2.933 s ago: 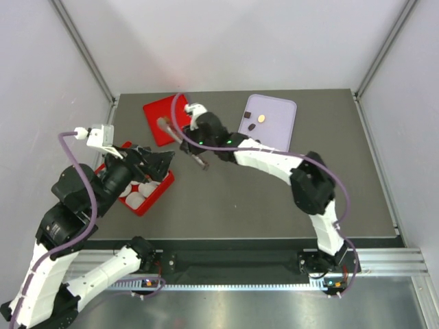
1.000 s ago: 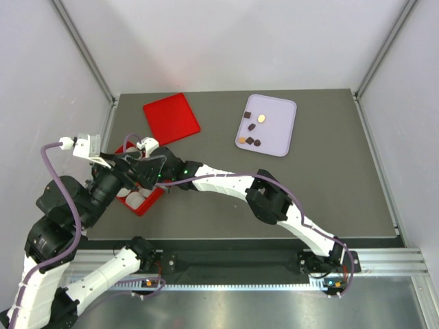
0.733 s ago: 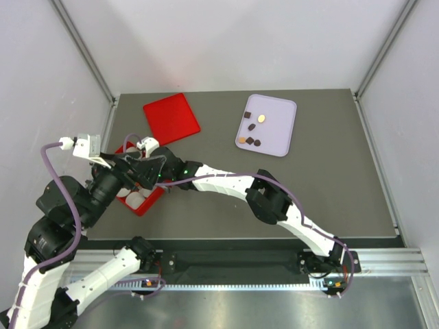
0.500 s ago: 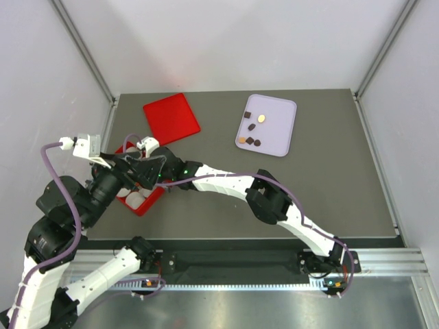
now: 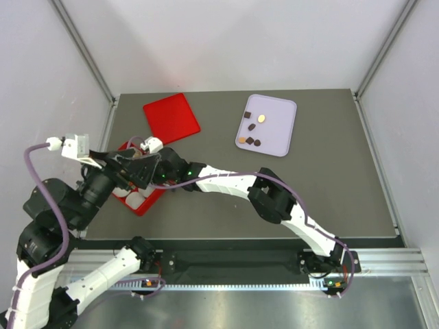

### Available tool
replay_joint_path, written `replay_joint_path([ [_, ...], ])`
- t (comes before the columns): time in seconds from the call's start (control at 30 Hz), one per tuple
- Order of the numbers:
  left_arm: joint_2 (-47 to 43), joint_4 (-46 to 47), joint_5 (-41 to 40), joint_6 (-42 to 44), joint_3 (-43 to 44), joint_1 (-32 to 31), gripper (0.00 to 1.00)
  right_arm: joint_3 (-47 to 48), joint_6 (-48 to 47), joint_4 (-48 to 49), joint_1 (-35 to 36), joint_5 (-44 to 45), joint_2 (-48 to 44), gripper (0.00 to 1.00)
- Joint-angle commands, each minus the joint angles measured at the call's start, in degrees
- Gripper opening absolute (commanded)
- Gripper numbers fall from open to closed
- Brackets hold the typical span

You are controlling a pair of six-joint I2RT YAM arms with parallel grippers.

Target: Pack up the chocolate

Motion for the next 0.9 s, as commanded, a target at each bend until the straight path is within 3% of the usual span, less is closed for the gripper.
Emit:
replay_joint_path([
  [0.0,0.1,-0.1,-0.6,0.0,3.8,0.1,0.99,-1.7,-0.3,7.1,-1.3,0.7,-8.4,0.36],
  [0.43,2.2,1.1,3.0,-3.9,4.4,0.0,0.99,-23.3,1.0,11.3,-6.6,3.9,-26.2,0.35],
  [0.73,4.6,3.5,5.4,-6.6,0.0,0.1,0.99,-42.9,1.9,2.2,-19.1,11.3,-43.6,0.36],
  [0.87,5.4,4.3,4.0,-6.9,-3.8,0.0,0.99,-44.1,-0.9,-5.1,-24.8,14.8,-46.5,0.36],
])
